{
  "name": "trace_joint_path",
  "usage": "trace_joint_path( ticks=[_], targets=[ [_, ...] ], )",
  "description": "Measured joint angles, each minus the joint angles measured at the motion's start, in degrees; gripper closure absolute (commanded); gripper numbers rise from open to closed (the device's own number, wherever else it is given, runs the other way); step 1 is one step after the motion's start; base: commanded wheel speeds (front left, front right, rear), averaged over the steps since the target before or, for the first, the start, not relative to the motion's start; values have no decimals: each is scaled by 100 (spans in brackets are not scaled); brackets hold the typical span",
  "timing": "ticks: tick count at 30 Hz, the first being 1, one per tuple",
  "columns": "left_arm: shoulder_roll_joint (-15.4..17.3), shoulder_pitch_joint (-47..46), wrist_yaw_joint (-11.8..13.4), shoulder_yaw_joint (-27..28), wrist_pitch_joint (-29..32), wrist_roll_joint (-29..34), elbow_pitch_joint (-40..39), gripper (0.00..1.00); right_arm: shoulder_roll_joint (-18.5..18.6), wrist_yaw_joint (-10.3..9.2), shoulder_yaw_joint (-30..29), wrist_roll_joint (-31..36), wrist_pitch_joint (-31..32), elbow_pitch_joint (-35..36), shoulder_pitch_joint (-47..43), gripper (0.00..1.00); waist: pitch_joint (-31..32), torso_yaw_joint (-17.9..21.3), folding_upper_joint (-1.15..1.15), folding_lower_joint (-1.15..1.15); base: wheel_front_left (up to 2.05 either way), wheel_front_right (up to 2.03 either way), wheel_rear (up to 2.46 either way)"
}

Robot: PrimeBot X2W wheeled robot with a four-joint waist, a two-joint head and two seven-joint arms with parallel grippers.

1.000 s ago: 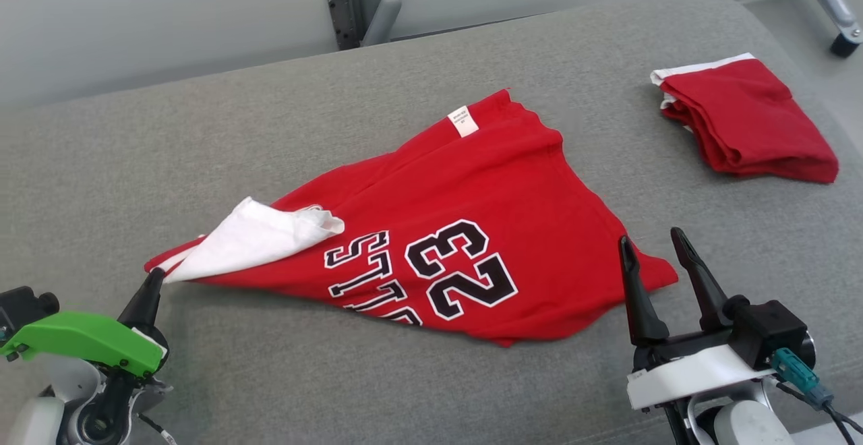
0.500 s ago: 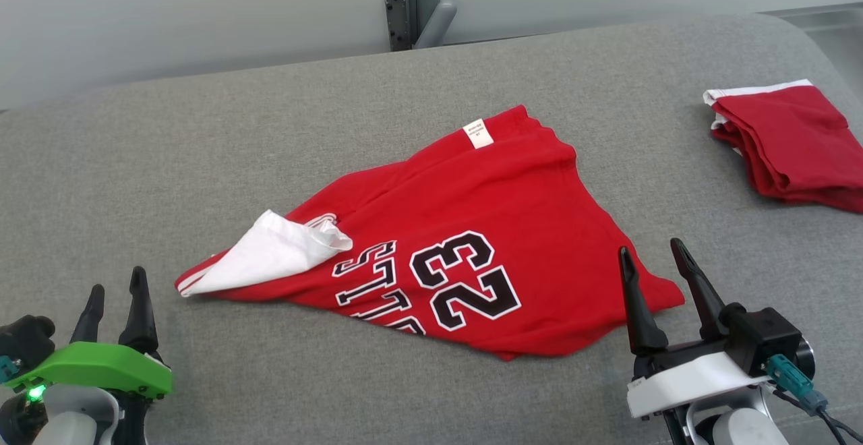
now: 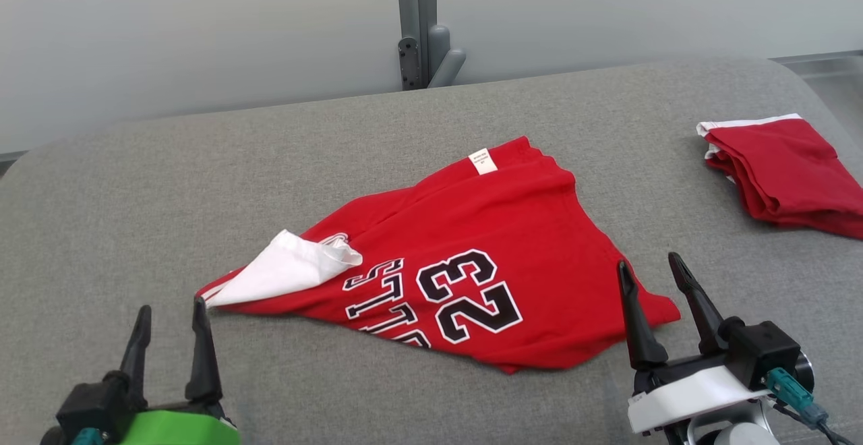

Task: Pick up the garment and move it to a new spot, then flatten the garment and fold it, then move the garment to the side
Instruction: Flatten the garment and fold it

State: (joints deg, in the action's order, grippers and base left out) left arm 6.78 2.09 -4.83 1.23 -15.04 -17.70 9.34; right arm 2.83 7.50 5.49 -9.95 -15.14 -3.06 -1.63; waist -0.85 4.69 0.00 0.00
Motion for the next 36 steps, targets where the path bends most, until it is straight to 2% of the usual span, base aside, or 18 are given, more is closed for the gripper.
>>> trace_joint_path(
  ticks=[3, 8, 19, 23, 25, 28, 36],
  targets=[
    [-243, 293, -63, 57, 0, 322, -144, 0, 3, 0, -37, -4, 0, 4, -120, 0, 55, 22, 0, 0, 0, 0, 0],
    [-361, 532, -122, 31, 0, 635, -138, 0, 1, 0, -36, -31, 0, -3, -202, 0, 119, 94, 0, 0, 0, 0, 0],
    [-385, 478, -179, 2, 0, 784, 45, 0, 1, 0, -21, -37, 0, -5, -264, 0, 133, 210, 0, 0, 0, 0, 0],
    [-375, 199, -223, -44, 0, 933, 294, 0, 2, -1, -16, -37, 0, -1, -264, 0, 67, 225, 0, 0, 0, 0, 0],
    [-291, -115, -230, -89, -2, 962, 478, 0, 1, 0, 15, -26, 0, 1, -263, 0, 6, 224, 0, 0, 0, 0, 0],
    [-20, -708, -247, -256, 1, 879, 1163, 0, 3, -1, 58, 8, 0, 3, -230, 0, -119, 218, 0, 0, 0, 0, 0],
    [665, -2654, -255, -1250, 494, 312, 2802, 0, 2, 0, 192, 60, 0, 52, 122, 0, -595, 235, 0, 0, 0, 0, 0]
  ],
)
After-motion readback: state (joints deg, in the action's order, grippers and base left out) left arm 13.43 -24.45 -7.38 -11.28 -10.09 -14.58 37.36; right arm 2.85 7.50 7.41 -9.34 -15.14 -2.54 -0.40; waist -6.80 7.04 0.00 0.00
